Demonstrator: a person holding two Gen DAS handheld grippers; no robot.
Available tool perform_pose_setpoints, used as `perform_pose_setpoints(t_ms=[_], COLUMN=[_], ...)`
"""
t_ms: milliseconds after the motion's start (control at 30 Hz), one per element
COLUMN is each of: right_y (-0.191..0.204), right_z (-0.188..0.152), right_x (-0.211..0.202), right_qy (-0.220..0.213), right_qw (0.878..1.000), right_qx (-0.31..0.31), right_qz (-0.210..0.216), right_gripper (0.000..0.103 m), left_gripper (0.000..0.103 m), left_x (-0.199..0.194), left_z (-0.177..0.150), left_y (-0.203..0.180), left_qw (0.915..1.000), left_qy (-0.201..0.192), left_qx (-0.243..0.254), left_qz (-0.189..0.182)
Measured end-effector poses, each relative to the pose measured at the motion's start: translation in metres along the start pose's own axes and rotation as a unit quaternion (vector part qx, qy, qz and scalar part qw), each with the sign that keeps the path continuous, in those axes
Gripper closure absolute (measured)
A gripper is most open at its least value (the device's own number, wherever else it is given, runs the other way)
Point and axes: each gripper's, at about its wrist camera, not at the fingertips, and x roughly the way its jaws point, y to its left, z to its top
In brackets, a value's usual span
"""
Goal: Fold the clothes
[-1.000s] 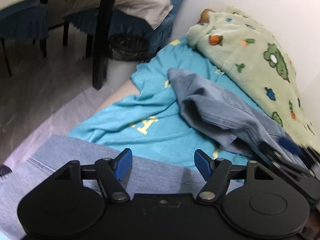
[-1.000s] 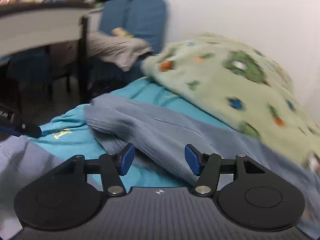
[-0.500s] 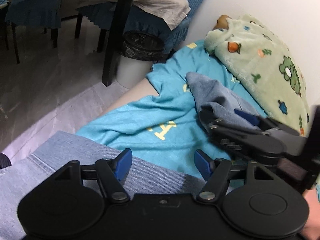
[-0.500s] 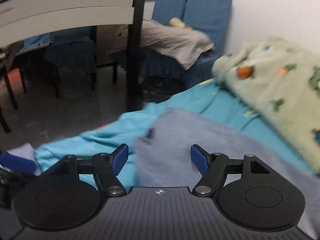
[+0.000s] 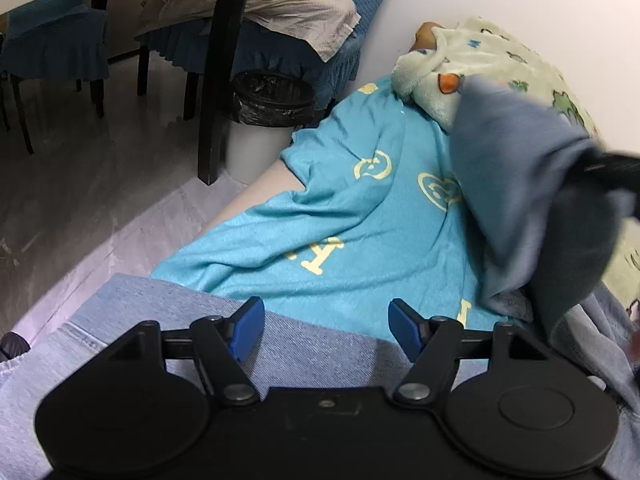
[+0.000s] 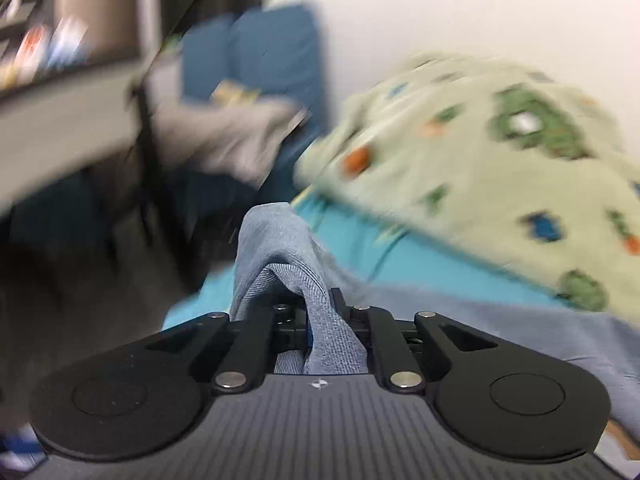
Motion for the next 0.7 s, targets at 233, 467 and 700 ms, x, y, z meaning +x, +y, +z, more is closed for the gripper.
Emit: perform_pose_setpoints(t_ms=[233, 467, 700], right_y=[-0.132, -0.243, -0.293], right_z=[0.026, -0.048, -0.135], right_x=[-0.085, -0.134, -0.125], right_qy=[-0.073, -0.031, 0.056], right_qw=[0.977, 0.940, 0.924], right_qx=[0.177, 0.280, 0.322], right_qz=[-0.094, -0.193, -0.199], right_gripper=[0.095, 0.095, 0.091], left_gripper=[0.037, 0.037, 0.037], left_x=[-0.002, 0.002, 0.006], left_z=[-0.006, -0.010, -0.015], left_y=[-0.009, -0.018, -0.029], left_qw=[0.9997, 0.9988, 0.9970], left_qy=[-0.009, -0.012, -0.017], left_qx=[0.024, 0.045, 0.070], left_qz=[0.005, 0.018, 0.029])
